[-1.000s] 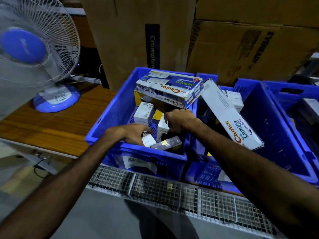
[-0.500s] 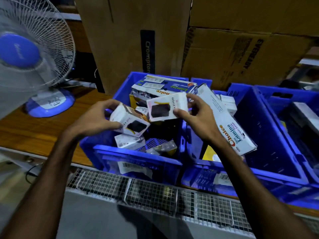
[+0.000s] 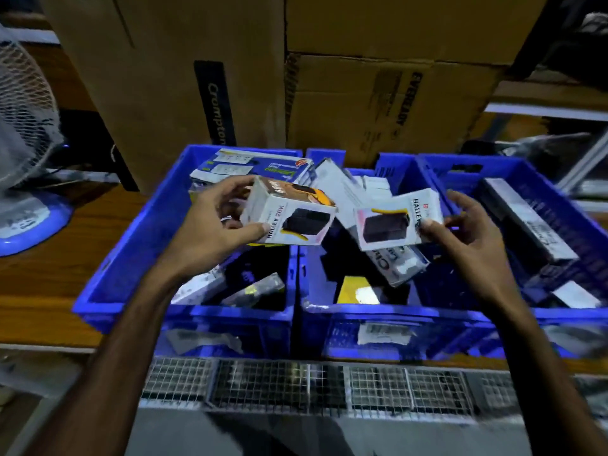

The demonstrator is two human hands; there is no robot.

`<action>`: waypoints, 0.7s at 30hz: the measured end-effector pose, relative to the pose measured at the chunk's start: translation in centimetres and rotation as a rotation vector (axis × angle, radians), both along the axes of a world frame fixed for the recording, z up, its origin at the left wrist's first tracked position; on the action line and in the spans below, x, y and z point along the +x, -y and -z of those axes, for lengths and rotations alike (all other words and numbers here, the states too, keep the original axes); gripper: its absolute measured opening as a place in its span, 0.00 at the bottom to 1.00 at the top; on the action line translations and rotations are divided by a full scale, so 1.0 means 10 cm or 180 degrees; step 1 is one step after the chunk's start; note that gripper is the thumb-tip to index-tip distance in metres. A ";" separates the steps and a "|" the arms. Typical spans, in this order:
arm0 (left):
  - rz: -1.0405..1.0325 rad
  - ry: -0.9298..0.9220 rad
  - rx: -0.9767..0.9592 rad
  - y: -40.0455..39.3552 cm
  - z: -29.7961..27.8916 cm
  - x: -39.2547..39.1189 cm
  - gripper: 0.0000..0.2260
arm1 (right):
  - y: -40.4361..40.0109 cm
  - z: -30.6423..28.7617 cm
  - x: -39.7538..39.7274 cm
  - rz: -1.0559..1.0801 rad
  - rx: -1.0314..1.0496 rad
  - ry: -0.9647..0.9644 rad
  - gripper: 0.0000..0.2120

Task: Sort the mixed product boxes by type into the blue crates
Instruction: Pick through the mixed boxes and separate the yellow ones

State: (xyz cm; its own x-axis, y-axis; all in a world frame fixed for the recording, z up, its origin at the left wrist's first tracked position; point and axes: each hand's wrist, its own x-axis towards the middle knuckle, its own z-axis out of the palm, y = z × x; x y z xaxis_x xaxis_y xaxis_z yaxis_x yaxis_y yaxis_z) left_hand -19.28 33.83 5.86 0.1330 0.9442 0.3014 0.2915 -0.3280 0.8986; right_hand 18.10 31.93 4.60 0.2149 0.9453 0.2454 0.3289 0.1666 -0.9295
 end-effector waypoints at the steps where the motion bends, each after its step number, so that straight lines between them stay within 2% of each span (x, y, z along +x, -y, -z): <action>1: 0.0096 -0.0131 -0.0033 -0.05 -0.05 0.11 0.30 | 0.00 -0.02 0.11 0.0115 0.0052 0.0245 0.31; 3: 0.0315 -0.0623 -0.0019 -0.15 -0.13 0.33 0.31 | -0.04 -0.05 0.33 0.0314 0.0176 0.0684 0.31; 7: 0.0633 -0.2155 0.0394 -0.38 -0.11 0.74 0.32 | -0.33 -0.05 0.59 0.0525 0.0368 0.1795 0.34; 9: 0.0721 -0.2681 0.0392 -0.50 -0.01 0.92 0.33 | -0.56 -0.01 0.65 0.0482 0.0393 0.2256 0.35; 13: 0.0696 -0.3189 0.0240 -0.76 0.31 1.09 0.33 | -1.01 0.13 0.66 0.0235 0.0261 0.2912 0.34; 17: 0.0276 -0.3709 0.0532 -0.83 0.52 1.21 0.25 | -1.35 0.26 0.65 0.0067 0.0061 0.3477 0.25; 19: 0.0063 -0.3736 0.0663 -0.79 0.57 1.25 0.21 | -1.47 0.31 0.66 0.0186 -0.0131 0.3673 0.20; 21: -0.0009 -0.3547 0.0697 -0.73 0.61 1.24 0.21 | -1.54 0.33 0.68 0.0184 -0.0382 0.3696 0.22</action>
State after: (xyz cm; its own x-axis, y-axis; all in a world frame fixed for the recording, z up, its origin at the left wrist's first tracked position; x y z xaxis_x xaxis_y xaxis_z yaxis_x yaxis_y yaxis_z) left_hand -6.93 41.15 -0.26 0.4285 0.8865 0.1750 0.8938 -0.4442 0.0617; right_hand 24.95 47.30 1.27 -0.0365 0.9719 0.2325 0.9957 0.0551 -0.0742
